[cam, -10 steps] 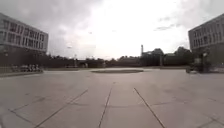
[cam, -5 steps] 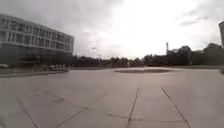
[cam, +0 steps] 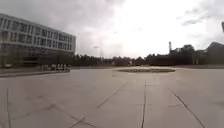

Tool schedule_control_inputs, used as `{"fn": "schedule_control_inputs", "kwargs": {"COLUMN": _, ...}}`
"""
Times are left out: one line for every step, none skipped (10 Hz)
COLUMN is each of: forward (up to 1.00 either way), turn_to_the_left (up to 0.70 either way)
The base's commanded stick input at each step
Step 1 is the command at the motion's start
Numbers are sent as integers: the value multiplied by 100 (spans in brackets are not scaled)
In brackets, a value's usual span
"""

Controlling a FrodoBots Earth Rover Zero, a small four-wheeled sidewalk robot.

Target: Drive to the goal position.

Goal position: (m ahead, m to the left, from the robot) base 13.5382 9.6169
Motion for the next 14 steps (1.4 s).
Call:
{"fn": "schedule_control_inputs", "kwargs": {"forward": 70, "turn_to_the_left": 0}}
{"fn": "schedule_control_inputs", "kwargs": {"forward": 70, "turn_to_the_left": 0}}
{"fn": "schedule_control_inputs", "kwargs": {"forward": 70, "turn_to_the_left": 0}}
{"fn": "schedule_control_inputs", "kwargs": {"forward": 70, "turn_to_the_left": 0}}
{"fn": "schedule_control_inputs", "kwargs": {"forward": 70, "turn_to_the_left": 0}}
{"fn": "schedule_control_inputs", "kwargs": {"forward": 70, "turn_to_the_left": 0}}
{"fn": "schedule_control_inputs", "kwargs": {"forward": 70, "turn_to_the_left": 0}}
{"fn": "schedule_control_inputs", "kwargs": {"forward": 70, "turn_to_the_left": 0}}
{"fn": "schedule_control_inputs", "kwargs": {"forward": 70, "turn_to_the_left": 0}}
{"fn": "schedule_control_inputs", "kwargs": {"forward": 70, "turn_to_the_left": 0}}
{"fn": "schedule_control_inputs", "kwargs": {"forward": 70, "turn_to_the_left": 0}}
{"fn": "schedule_control_inputs", "kwargs": {"forward": 70, "turn_to_the_left": 1}}
{"fn": "schedule_control_inputs", "kwargs": {"forward": 70, "turn_to_the_left": 3}}
{"fn": "schedule_control_inputs", "kwargs": {"forward": 70, "turn_to_the_left": 13}}
